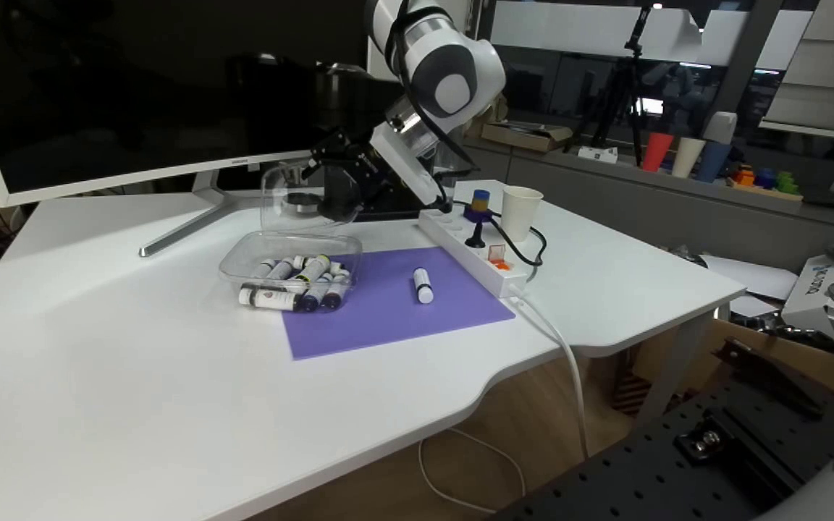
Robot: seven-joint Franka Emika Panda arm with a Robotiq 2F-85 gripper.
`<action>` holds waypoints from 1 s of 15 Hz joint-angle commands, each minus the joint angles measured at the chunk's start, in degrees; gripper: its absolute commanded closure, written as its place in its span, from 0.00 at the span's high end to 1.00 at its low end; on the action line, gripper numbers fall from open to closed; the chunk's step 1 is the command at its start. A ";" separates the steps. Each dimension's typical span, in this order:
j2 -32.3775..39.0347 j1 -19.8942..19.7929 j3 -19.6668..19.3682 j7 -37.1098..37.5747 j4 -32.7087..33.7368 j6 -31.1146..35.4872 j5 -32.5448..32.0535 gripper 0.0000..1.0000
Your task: Close the lid on the clear container
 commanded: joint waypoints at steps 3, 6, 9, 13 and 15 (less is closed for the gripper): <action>-8.95 5.86 -3.65 -8.00 -9.13 1.62 5.89 1.00; -12.88 9.04 -4.98 -9.44 -13.20 2.03 5.69 1.00; -15.73 10.47 -5.96 -7.99 -15.42 -0.12 4.15 1.00; -18.32 12.91 -7.43 -7.89 -17.19 4.21 3.30 1.00; -19.86 13.96 -7.58 -6.90 -18.65 6.87 2.55 1.00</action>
